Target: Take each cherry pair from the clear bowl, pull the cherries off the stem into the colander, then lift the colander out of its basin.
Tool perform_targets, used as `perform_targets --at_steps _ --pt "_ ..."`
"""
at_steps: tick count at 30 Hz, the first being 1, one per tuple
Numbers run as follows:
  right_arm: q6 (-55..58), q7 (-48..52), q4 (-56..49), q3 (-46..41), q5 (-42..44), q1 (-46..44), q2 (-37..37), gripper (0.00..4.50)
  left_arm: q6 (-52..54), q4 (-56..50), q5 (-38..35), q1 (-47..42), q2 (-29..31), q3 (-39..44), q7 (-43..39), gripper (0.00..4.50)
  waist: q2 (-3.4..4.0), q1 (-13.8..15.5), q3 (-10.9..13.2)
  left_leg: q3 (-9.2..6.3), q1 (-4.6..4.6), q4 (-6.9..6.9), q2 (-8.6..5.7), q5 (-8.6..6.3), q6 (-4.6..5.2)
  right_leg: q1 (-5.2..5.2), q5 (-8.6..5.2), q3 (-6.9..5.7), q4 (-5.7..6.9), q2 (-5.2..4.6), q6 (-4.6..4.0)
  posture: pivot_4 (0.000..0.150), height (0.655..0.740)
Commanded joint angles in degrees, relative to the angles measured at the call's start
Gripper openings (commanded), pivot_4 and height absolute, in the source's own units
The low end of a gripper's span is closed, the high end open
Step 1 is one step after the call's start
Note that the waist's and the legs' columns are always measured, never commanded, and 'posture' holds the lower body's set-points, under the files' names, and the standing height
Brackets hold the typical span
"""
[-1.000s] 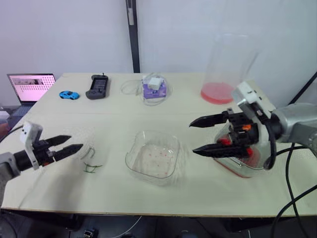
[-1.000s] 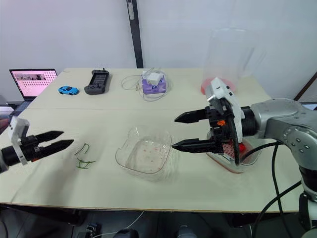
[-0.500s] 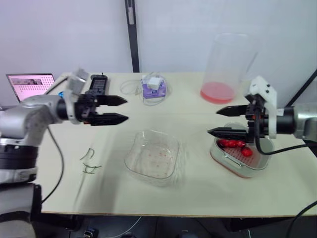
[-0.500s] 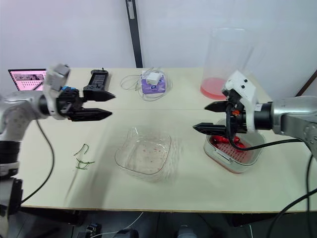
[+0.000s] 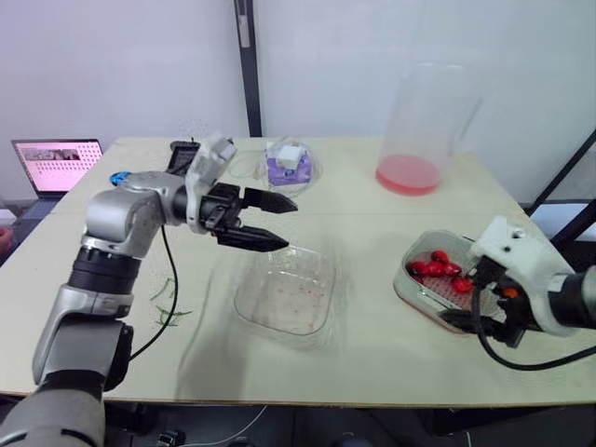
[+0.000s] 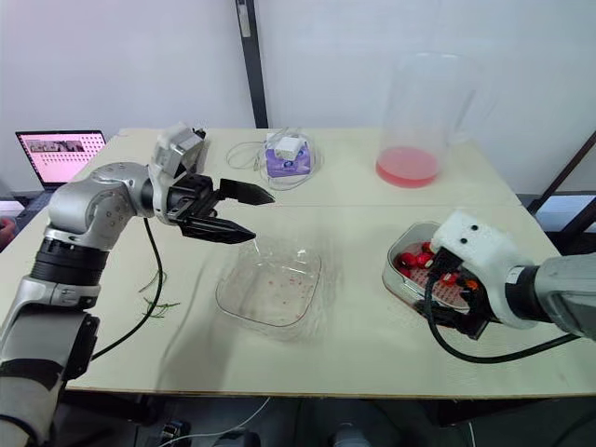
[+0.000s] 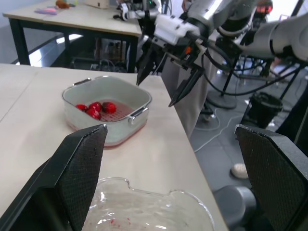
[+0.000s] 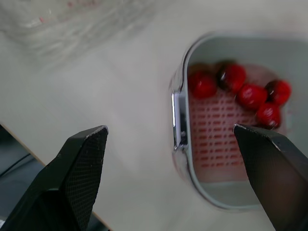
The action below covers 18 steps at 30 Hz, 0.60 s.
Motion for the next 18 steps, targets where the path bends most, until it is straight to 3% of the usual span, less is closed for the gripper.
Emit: perform_targets --at_steps 1,9,17,18 --pt "0.4 -5.01 3.32 6.25 -1.85 -3.58 -0.25 4.5 -1.76 -4.97 0.97 2.18 0.48 0.96 2.24 4.47 0.01 -0.13 0.0 0.0 0.02 0.0 0.01 0.0 0.0 0.0 0.0 0.01 0.0 0.0 0.0 0.15 0.7332" --pt "0.39 -7.42 9.55 18.32 -5.84 -11.38 3.15 4.5 -3.64 -12.39 1.67 9.16 1.31 4.55 9.38 4.47 0.0 0.01 0.0 0.0 -0.01 0.01 0.0 0.0 0.0 -0.01 0.0 0.02 -0.03 -0.02 0.0 0.15 0.7332" --pt "0.39 -5.7 14.3 27.29 -10.26 -16.36 5.1 4.5 -3.15 -19.35 0.56 18.61 7.34 9.4 13.62 4.47 0.01 -0.04 0.0 0.0 -0.01 -0.02 0.01 0.0 0.0 -0.05 0.0 0.02 -0.01 0.0 0.0 0.15 0.7332" --pt "0.39 -5.39 14.75 28.2 -10.92 -17.12 5.45 4.2 -3.39 -19.65 0.41 19.76 8.3 10.4 13.81 4.49 0.01 -0.03 0.0 0.0 -0.01 -0.01 0.01 0.0 0.0 -0.06 0.0 0.02 0.0 0.0 0.0 0.15 0.7332"
